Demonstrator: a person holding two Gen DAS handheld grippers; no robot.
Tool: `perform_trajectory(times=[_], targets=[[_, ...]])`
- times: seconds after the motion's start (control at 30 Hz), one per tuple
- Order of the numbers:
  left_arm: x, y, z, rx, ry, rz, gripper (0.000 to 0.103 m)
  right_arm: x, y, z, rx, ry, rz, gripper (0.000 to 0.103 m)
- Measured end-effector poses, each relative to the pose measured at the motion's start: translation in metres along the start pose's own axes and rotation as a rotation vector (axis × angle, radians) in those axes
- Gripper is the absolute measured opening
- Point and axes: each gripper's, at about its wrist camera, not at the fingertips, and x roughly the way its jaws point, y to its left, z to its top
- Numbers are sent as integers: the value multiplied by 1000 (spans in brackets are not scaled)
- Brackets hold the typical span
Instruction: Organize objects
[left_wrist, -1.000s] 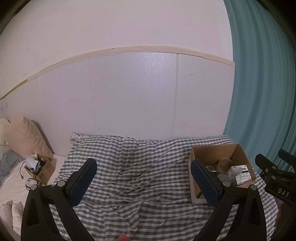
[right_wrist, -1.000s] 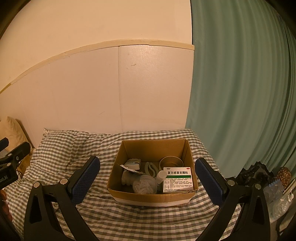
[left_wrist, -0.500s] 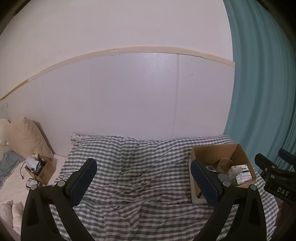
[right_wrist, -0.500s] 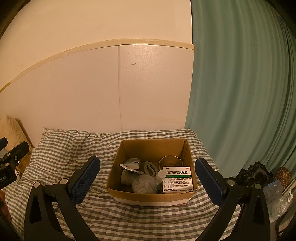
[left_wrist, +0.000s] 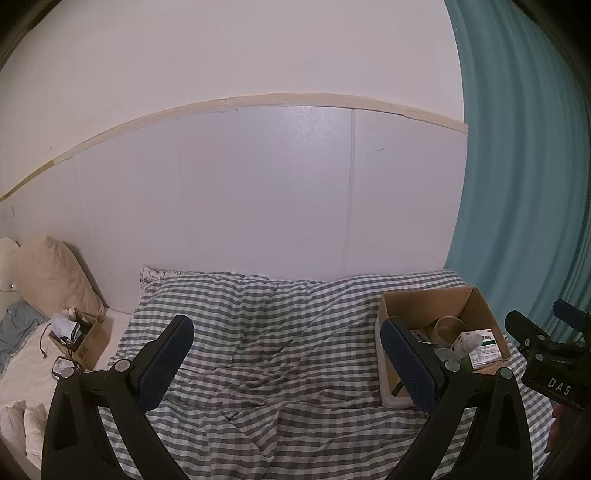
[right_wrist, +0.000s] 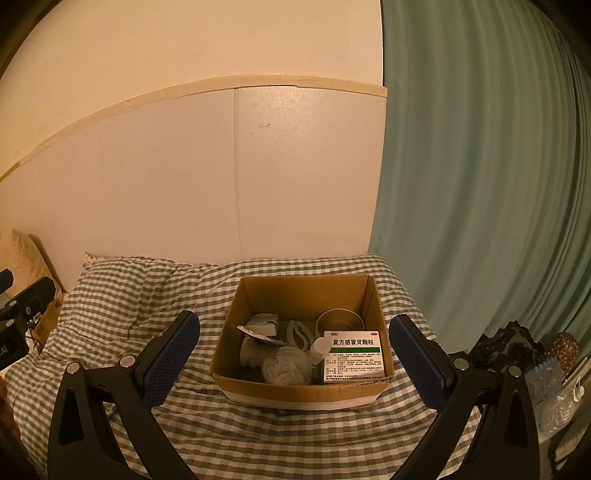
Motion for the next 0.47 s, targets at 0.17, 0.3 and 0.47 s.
perform_trajectory(times=[0.17,0.3,0.47], targets=[[-1,-3,1,7,-1,-2,103,1,1,0,2,0,-1,103],[-1,-4,1,13,-2,-6,103,1,0,0,2,1,-1,103],[0,-7,1,20,0,-16,103,1,-1,0,-1,2,1,103]])
